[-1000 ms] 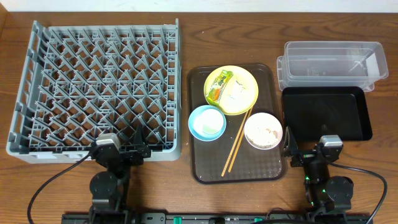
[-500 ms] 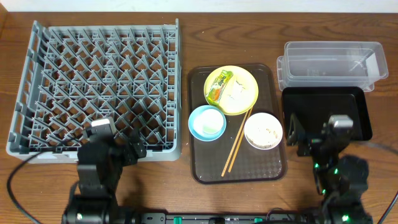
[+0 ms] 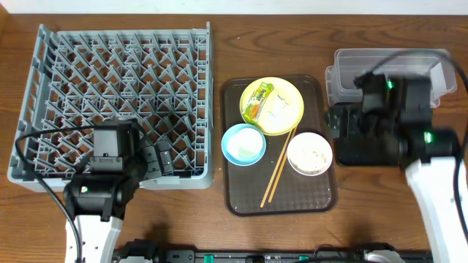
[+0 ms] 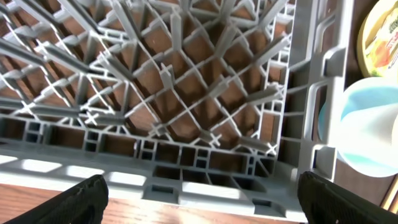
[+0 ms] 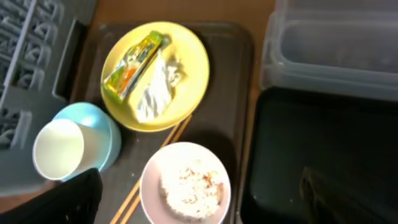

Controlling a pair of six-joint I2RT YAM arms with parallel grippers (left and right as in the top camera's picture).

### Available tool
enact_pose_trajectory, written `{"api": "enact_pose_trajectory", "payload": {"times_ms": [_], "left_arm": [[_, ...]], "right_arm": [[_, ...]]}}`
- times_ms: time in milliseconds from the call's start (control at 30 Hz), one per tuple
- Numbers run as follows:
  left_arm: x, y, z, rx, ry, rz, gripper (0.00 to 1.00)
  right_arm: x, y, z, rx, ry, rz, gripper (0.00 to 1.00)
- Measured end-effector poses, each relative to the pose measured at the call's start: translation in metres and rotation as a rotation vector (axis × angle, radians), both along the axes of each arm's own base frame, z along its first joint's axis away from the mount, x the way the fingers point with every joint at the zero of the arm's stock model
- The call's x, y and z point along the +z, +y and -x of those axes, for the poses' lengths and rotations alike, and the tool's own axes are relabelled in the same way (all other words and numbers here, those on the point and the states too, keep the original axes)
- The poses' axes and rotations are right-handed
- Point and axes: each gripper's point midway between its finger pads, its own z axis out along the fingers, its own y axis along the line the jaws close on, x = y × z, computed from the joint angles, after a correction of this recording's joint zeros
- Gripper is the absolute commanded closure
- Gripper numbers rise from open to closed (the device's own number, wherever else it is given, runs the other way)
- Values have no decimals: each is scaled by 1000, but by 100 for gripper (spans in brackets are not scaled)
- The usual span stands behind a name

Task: Sort waste into correct bins and load items into the dishwasher rack
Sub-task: 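Reach the right gripper to the white tissue on the yellow plate and grasp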

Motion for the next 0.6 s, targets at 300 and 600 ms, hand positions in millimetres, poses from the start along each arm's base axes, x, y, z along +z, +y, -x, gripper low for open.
{"api": "enact_pose_trajectory", "payload": {"times_ms": [300, 600], "left_arm": [[-2, -1, 0, -2, 12, 3, 2], [-2, -1, 0, -2, 12, 3, 2]], "right_arm": [[-2, 53, -57, 185, -63, -154, 30], [-75, 117, -62, 223, 78, -52, 49]]}}
